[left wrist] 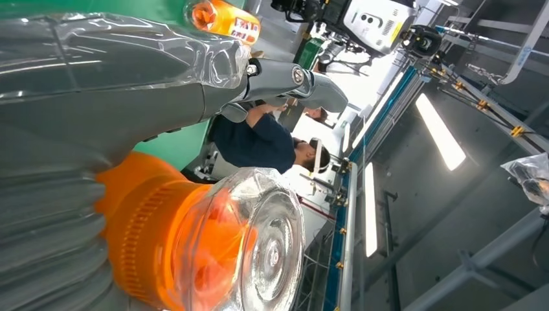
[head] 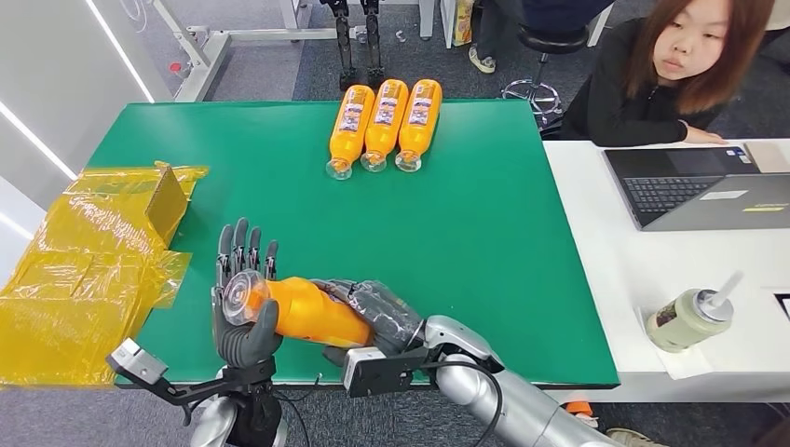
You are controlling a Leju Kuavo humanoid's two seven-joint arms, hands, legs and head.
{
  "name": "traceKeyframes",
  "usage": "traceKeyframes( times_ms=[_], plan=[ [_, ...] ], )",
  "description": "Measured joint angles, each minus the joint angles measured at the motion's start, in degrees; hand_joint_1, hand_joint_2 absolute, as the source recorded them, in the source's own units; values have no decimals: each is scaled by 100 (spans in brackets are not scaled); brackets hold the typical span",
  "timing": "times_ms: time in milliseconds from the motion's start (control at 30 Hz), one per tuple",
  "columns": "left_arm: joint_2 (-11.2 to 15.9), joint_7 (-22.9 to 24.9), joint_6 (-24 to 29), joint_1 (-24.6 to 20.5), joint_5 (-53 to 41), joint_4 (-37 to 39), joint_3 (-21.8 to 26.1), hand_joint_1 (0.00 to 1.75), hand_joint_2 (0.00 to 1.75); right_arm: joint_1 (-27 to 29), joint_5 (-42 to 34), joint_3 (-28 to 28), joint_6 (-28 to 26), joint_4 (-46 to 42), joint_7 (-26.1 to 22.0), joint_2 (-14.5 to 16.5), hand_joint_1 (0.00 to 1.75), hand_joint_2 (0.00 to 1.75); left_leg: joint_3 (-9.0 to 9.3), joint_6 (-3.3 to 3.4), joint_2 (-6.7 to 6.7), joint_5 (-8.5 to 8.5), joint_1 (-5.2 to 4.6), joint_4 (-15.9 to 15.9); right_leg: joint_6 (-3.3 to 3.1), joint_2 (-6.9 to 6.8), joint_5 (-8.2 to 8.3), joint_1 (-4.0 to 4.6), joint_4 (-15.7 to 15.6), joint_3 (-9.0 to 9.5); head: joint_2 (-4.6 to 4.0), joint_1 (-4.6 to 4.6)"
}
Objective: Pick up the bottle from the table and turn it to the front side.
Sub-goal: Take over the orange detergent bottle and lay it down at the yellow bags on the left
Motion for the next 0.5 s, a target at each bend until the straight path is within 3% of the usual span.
traceKeyframes(
  times_ms=[33,267,400,500],
  plan=[
    [8,-13,14,7,2,-5,0,175,175,-25,-33,31,14,22,-2,1,175,175,0,0,0,0,0,0,0,0,0,0,0,0,0,-1],
    [66,-75,100,52,31,-34,-21,175,175,-161,-214,215,-27,140,-8,2,175,175,2,0,1,0,1,0,0,1,0,0,1,0,0,-1],
    [75,-80,131,58,44,-34,-28,175,0,-194,-259,257,-60,155,-7,-2,175,175,2,0,1,0,0,0,0,1,0,0,0,0,0,1],
    [79,-84,169,59,48,-34,-28,175,0,-206,-269,283,-77,157,-2,-5,175,175,2,0,1,0,0,0,0,1,0,0,0,0,0,1]
  ],
)
